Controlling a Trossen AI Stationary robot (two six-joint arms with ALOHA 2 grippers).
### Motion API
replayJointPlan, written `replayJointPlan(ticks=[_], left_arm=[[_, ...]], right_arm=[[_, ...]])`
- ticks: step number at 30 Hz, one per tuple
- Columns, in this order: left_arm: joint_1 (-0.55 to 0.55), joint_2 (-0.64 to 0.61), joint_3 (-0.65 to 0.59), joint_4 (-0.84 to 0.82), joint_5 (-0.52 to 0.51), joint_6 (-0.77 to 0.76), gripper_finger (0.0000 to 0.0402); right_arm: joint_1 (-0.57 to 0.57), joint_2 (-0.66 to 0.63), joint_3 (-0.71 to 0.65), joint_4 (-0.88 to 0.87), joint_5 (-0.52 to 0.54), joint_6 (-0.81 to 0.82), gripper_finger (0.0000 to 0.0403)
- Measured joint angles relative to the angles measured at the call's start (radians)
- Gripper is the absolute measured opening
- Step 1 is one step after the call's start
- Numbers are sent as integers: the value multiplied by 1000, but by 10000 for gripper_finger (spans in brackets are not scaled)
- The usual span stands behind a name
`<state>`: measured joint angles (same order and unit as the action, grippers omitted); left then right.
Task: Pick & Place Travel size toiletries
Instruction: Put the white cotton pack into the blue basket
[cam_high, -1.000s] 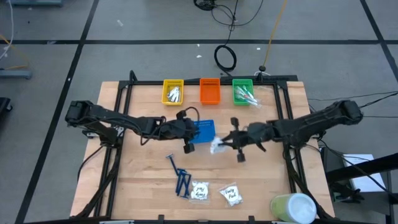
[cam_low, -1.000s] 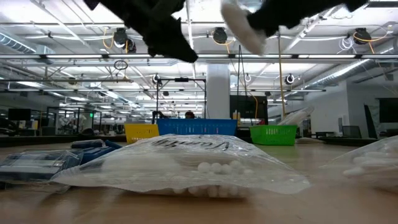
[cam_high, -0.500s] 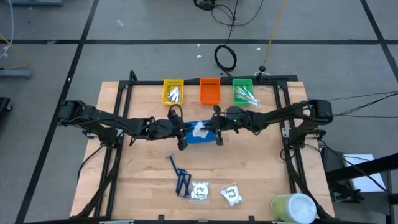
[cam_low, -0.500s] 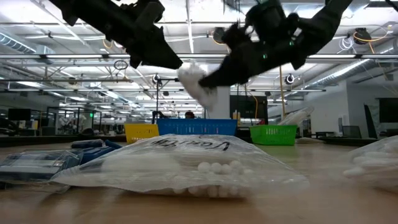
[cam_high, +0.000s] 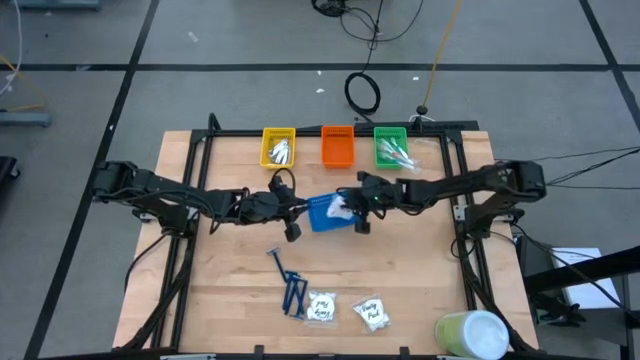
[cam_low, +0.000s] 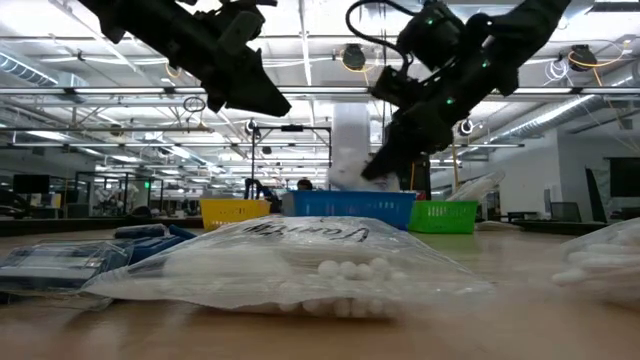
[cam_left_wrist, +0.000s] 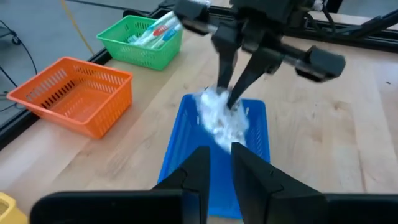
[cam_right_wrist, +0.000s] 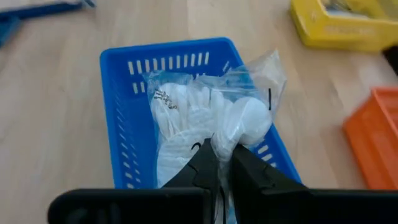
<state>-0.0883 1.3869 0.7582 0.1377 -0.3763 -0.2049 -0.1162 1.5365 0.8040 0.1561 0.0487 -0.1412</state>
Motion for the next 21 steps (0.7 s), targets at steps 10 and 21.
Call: replayJointPlan(ticks=[10,21], left_arm=[[-1,0,0,-1,2,15,65],[-1,0,0,-1,5,19,65]], right_arm=[[20,-116,0,-256,28,153,14],[66,-87,0,-205,-53,129,19]])
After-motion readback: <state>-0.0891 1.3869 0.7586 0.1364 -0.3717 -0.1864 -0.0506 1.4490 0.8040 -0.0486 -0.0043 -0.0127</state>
